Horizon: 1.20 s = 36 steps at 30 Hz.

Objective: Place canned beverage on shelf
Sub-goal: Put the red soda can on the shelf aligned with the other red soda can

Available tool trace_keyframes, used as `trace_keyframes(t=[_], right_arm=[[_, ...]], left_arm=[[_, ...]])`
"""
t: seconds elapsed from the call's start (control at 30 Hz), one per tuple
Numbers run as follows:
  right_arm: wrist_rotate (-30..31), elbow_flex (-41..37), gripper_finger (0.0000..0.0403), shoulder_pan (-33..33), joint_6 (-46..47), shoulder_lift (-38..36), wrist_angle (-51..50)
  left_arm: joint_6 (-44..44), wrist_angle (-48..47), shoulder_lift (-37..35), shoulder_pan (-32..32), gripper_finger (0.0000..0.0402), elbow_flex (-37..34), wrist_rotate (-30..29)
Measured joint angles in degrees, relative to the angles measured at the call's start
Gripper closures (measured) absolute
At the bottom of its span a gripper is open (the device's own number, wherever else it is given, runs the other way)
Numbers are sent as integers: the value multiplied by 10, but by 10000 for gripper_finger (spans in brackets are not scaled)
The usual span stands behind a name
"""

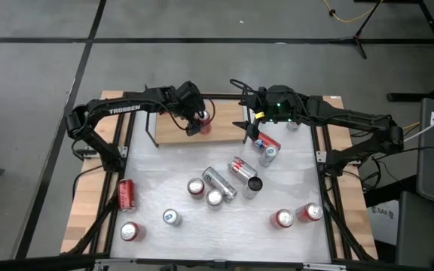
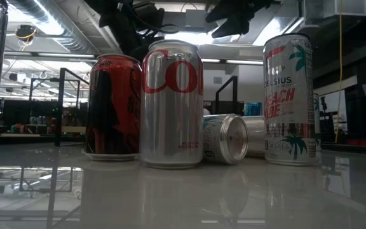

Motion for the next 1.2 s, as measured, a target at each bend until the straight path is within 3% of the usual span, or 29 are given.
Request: trace_keyframes(t=[0.23,0.37,0.7,1.2], right_arm=[[0,0,24,0,0,0,0],[0,0,24,0,0,0,0],[0,0,24,0,0,0,0],[0,0,24,0,-1,0,0]], left_arm=[[-122,-10,1,-27,135,0,-137],[-198,-28,1,-38,135,0,-184],[-305,-84,-1,-39,135,1,-200],[-325,-165,-27,-36,134,-1,-233]])
